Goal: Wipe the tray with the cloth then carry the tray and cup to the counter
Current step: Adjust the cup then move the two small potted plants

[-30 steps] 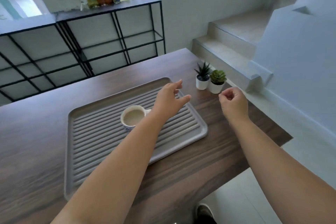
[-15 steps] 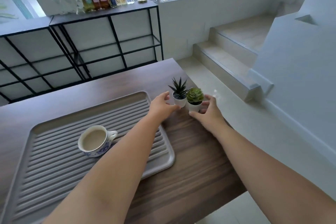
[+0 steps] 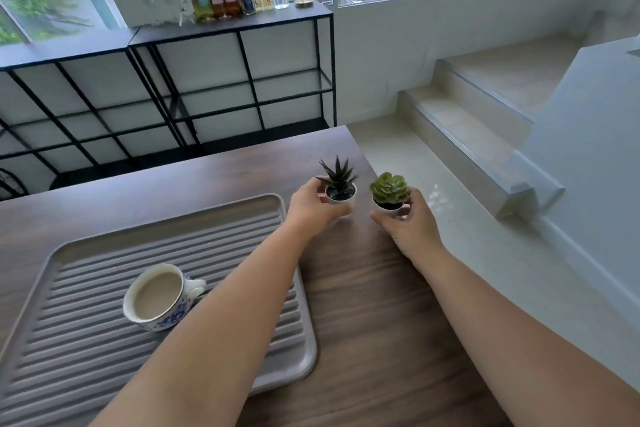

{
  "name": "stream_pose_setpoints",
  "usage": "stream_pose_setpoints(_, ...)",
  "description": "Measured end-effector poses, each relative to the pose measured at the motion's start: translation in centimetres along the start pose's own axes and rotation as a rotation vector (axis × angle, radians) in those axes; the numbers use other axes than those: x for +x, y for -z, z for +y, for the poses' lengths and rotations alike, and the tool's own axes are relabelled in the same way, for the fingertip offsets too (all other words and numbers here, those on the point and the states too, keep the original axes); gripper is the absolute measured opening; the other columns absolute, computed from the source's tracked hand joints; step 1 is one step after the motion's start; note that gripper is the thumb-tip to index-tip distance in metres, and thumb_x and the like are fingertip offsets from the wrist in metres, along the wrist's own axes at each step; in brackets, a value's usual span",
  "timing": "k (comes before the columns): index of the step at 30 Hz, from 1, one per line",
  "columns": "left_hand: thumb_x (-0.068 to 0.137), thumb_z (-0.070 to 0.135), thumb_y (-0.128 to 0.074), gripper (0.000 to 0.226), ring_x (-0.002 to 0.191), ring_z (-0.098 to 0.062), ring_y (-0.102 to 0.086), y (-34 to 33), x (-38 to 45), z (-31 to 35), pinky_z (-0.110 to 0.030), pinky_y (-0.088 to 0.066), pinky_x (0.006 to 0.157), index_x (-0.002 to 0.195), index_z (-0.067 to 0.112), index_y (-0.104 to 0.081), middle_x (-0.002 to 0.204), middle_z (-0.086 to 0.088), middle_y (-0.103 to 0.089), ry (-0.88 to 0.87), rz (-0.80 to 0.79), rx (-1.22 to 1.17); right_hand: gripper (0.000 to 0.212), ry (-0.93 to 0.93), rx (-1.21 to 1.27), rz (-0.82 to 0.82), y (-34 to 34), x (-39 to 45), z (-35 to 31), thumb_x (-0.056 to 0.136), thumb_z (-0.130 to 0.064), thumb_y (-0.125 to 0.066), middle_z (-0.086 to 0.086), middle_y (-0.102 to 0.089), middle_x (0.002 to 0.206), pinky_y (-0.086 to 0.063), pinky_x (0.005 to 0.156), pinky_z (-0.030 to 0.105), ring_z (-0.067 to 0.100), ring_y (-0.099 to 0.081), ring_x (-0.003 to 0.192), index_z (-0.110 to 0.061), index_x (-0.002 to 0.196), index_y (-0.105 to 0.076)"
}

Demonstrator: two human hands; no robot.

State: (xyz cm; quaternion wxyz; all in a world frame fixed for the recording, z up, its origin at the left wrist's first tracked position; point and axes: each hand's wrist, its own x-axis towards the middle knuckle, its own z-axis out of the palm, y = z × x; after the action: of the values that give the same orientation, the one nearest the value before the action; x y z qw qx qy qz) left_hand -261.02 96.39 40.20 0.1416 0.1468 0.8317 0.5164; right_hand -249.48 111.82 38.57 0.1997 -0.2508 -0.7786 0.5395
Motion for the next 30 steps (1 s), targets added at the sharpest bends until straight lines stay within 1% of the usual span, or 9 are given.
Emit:
stream_pose_setpoints(2,0.058,0.033,-0.086,0.047,0.085,-0.008,-0.068,0.7,1.4,0.9,-0.03,-0.056,0.075,0.098,0.034,-0.062,0.089,0.012,-0.071,0.024,0.07,-0.024,0.047,0.01,-0.039,-0.006,-0.1,2.2,-1.2,0.067,-0.039,-0.081,-0.009,-0.066,0.099,-0.053,0.079,0.034,0.012,-0.063,0.086,-0.028,0.105,-0.055)
stream_pose_setpoints(5,0.06,0.027,-0.087,0.047,0.085,-0.007,-0.068,2.0,3.9,2.3,-0.025,-0.053,0.077,0.099,0.028,-0.062,0.089,0.012,-0.07,0.052,0.184,-0.07,0.05,0.039,-0.089,-0.006,-1.0,6.5,-2.9,0.061,-0.046,-0.077,-0.003,-0.065,0.102,-0.054,0.081,0.035,0.015,-0.063,0.087,-0.027,0.104,-0.059)
stream_pose_setpoints(9,0.064,0.023,-0.086,0.047,0.078,0.004,-0.057,3.6,7.9,3.6,-0.02,-0.042,0.075,0.104,0.024,-0.061,0.085,0.019,-0.061,0.072,0.273,-0.071,0.049,0.066,-0.153,-0.066,-2.7,12.4,-5.1,0.062,-0.035,-0.079,0.0,-0.067,0.101,-0.047,0.075,0.027,0.018,-0.063,0.089,-0.023,0.107,-0.061)
stream_pose_setpoints(11,0.065,0.023,-0.085,0.047,0.08,0.003,-0.057,4.1,9.8,3.6,-0.019,-0.041,0.075,0.105,0.024,-0.061,0.087,0.018,-0.063,0.082,0.279,-0.047,0.051,0.062,-0.157,-0.097,-3.6,14.8,-5.7,0.064,-0.03,-0.08,-0.002,-0.068,0.101,-0.044,0.075,0.025,0.017,-0.063,0.092,-0.023,0.111,-0.061)
stream_pose_setpoints(14,0.063,0.027,-0.085,0.05,0.09,-0.007,-0.064,4.4,12.3,3.1,-0.015,-0.043,0.069,0.107,0.023,-0.062,0.097,0.011,-0.07,0.084,0.275,0.018,0.055,0.058,-0.176,-0.141,-5.2,17.6,-5.7,0.066,-0.027,-0.08,-0.002,-0.067,0.107,-0.042,0.079,0.023,0.018,-0.061,0.097,-0.023,0.117,-0.058)
stream_pose_setpoints(17,0.067,0.023,-0.084,0.043,0.083,-0.005,-0.061,4.3,14.3,2.9,-0.018,-0.041,0.071,0.102,0.023,-0.06,0.09,0.013,-0.066,0.08,0.254,0.057,0.058,0.046,-0.199,-0.167,-6.9,19.7,-5.2,0.069,-0.025,-0.078,-0.001,-0.065,0.109,-0.039,0.08,0.022,0.02,-0.059,0.101,-0.022,0.122,-0.054)
stream_pose_setpoints(20,0.068,0.022,-0.082,0.039,0.074,-0.003,-0.058,4.0,16.0,2.3,-0.024,-0.047,0.074,0.097,0.026,-0.057,0.09,0.011,-0.066,0.094,0.235,0.059,0.057,0.031,-0.207,-0.172,-8.2,21.2,-4.8,0.071,-0.024,-0.077,0.0,-0.065,0.112,-0.039,0.081,0.022,0.021,-0.059,0.105,-0.022,0.122,-0.052)
stream_pose_setpoints(24,0.066,0.023,-0.082,0.041,0.087,-0.012,-0.062,3.4,17.8,1.4,-0.023,-0.047,0.08,0.099,0.024,-0.058,0.095,0.007,-0.067,0.103,0.238,0.083,0.056,0.028,-0.233,-0.175,-9.3,22.7,-4.4,0.073,-0.023,-0.074,0.003,-0.065,0.113,-0.037,0.08,0.02,0.022,-0.058,0.106,-0.021,0.124,-0.05)
stream_pose_setpoints(30,0.062,0.018,-0.083,0.048,0.099,-0.013,-0.065,3.2,19.2,0.3,-0.026,-0.05,0.089,0.1,0.029,-0.055,0.103,0.004,-0.071,0.117,0.23,0.067,0.059,0.031,-0.223,-0.18,-10.2,23.8,-4.2,0.073,-0.024,-0.075,0.003,-0.065,0.114,-0.037,0.081,0.02,0.023,-0.058,0.107,-0.021,0.126,-0.049)
